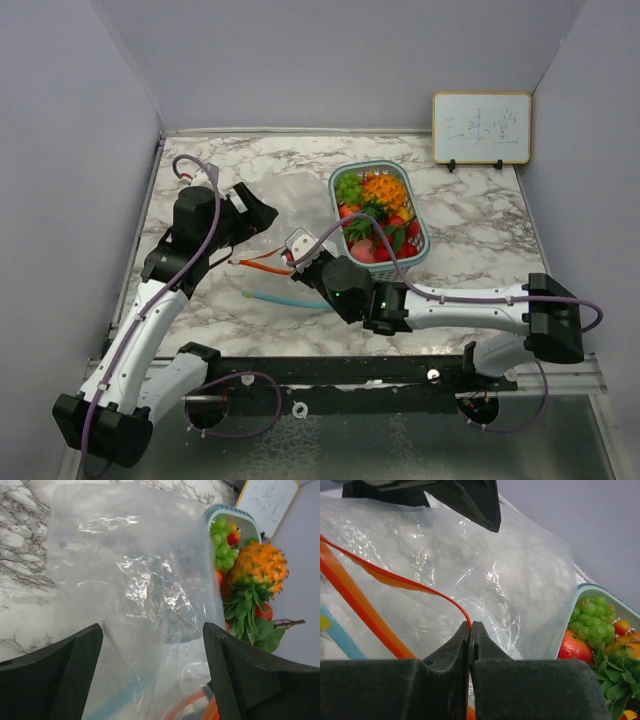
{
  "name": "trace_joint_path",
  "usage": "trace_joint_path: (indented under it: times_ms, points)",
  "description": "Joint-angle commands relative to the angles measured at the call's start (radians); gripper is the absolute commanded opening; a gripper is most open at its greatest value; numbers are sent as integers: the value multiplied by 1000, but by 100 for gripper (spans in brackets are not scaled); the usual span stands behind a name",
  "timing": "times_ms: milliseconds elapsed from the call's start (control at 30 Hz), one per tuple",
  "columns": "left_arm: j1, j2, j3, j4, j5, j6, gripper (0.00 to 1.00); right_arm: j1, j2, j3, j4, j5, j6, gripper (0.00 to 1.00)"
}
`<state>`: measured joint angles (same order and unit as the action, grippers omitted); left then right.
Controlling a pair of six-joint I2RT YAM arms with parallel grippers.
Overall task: Place the food in the zip-top bag and seal the zipper
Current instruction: Pick up the zipper food storage bag at the center of the board, then open the zipper of the food storage bag.
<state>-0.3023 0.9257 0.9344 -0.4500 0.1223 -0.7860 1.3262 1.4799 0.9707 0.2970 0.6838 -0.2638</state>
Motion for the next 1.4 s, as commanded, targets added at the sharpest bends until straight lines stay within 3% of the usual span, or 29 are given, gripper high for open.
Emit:
trace_joint_path:
  times_ms: [0,133,300,500,700,767,833,867,1367]
  points:
    - [0,-74,18,-1,-33,102,98,-35,-60,83,-129,-82,165,1]
    - [0,-165,8,27,-47,175,99,-78,-87,108,-200,-156,255,1]
    - [0,-282,-79,172,79,192,98,-106,-95,174,-279,-231,346,1]
    - [0,-343,-173,223,177,116,78,-116,-73,254,-335,-209,427,1]
    - [-1,-410,-230,191,177,68,74,-125,-43,284,-326,-173,463,1]
    - [0,-424,-239,178,160,62,79,-127,-31,296,-325,-172,469,1]
    - [0,-439,-234,172,144,66,96,-128,-16,309,-330,-153,468,1]
    - [0,-451,-228,172,135,73,99,-129,-11,314,-337,-138,468,1]
    - [0,-559,-122,118,48,178,99,-223,32,357,-342,-182,512,1]
